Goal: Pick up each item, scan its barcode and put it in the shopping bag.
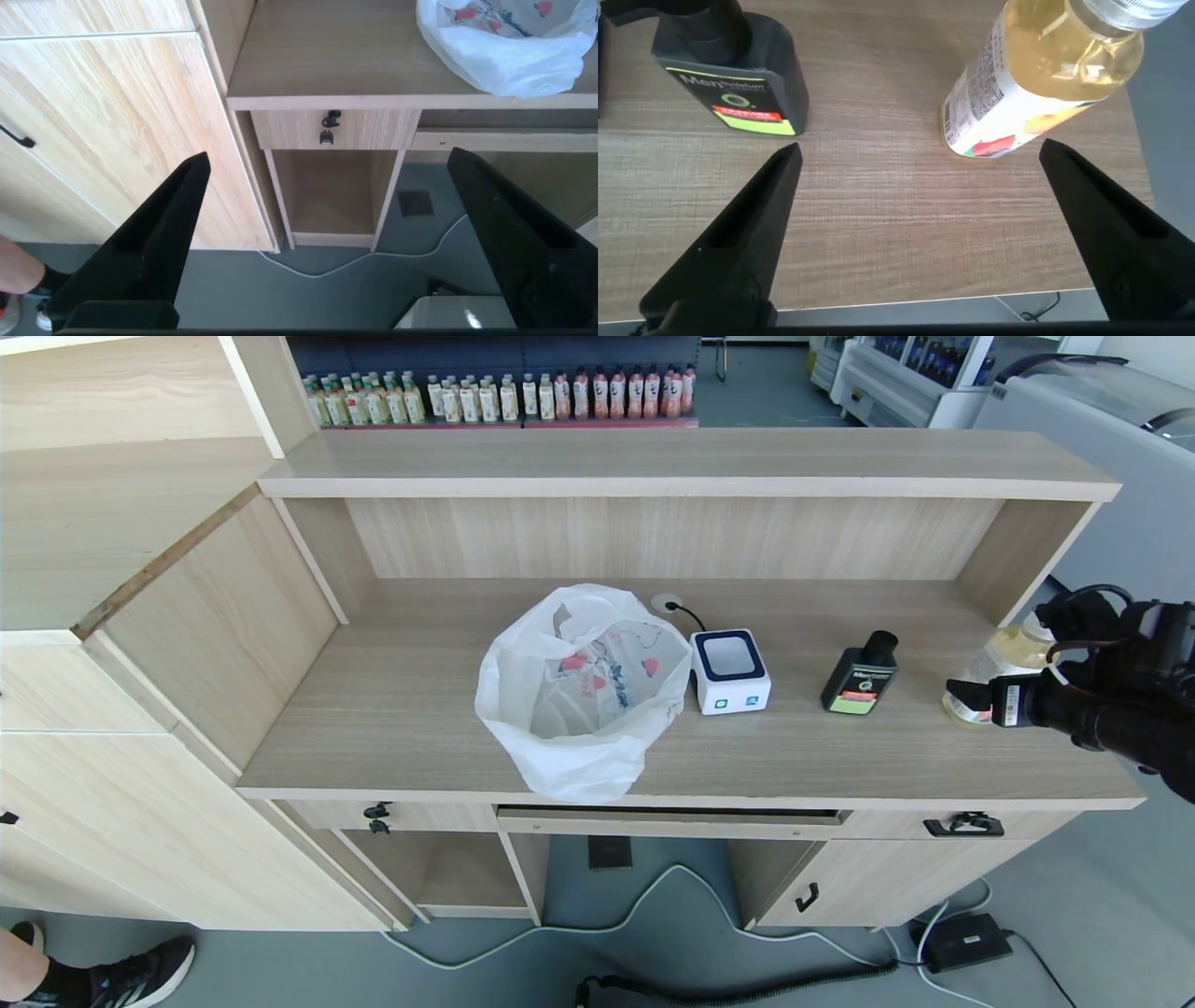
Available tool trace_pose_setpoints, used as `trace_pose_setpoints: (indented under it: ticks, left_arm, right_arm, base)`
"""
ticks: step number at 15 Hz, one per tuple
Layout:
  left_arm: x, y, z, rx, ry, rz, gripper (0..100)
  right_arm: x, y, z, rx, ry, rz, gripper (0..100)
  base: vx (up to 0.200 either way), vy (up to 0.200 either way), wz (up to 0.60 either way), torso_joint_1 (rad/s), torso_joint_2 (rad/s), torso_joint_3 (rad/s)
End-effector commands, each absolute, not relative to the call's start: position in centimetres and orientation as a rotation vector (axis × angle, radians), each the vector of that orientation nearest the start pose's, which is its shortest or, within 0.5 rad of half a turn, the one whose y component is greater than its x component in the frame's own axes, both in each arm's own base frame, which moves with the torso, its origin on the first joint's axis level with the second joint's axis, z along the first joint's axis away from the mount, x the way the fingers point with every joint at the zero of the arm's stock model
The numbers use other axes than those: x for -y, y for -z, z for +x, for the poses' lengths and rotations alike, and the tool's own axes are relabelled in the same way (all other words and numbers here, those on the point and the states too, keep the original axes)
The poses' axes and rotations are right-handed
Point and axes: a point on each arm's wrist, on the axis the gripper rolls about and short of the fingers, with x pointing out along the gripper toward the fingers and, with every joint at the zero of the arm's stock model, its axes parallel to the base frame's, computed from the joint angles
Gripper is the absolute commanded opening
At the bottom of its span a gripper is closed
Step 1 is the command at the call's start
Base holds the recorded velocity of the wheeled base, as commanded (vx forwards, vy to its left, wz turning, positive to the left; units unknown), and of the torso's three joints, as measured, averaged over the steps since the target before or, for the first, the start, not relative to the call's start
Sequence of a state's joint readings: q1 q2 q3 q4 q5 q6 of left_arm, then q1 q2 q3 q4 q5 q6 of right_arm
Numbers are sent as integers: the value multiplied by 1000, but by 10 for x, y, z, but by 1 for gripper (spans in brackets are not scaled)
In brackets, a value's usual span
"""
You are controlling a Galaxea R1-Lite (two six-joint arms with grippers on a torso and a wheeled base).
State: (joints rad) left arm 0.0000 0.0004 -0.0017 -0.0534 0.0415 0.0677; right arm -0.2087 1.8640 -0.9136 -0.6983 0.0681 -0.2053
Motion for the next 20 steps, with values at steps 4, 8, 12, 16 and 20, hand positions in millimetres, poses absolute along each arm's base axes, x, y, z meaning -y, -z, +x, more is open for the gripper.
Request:
trace_pose_setpoints:
  ticks: [4, 8, 12, 16, 20]
  left_arm:
    - [-1, -81, -23, 54, -43, 66, 100]
    - [-1, -81, -23, 54, -43, 66, 100]
    - [-1, -81, -23, 54, -43, 66, 100]
    - [-1, -81, -23, 54, -43, 66, 100]
    - [-1, -81, -23, 54, -43, 66, 100]
  right_arm:
    - [65, -149, 373, -242, 58, -172, 100]
    - [52, -150, 389, -215, 2, -177, 100]
    - [40, -144, 400, -213, -32, -190, 100]
    - [33, -139, 410, -211, -52, -203, 100]
    - [27, -138, 419, -197, -67, -203, 100]
  base:
    - [0, 0, 0, 0, 0, 0]
    - [0, 0, 0, 0, 0, 0]
    - [0, 0, 0, 0, 0, 0]
    - [0, 0, 0, 0, 0, 0]
    - [0, 0, 0, 0, 0, 0]
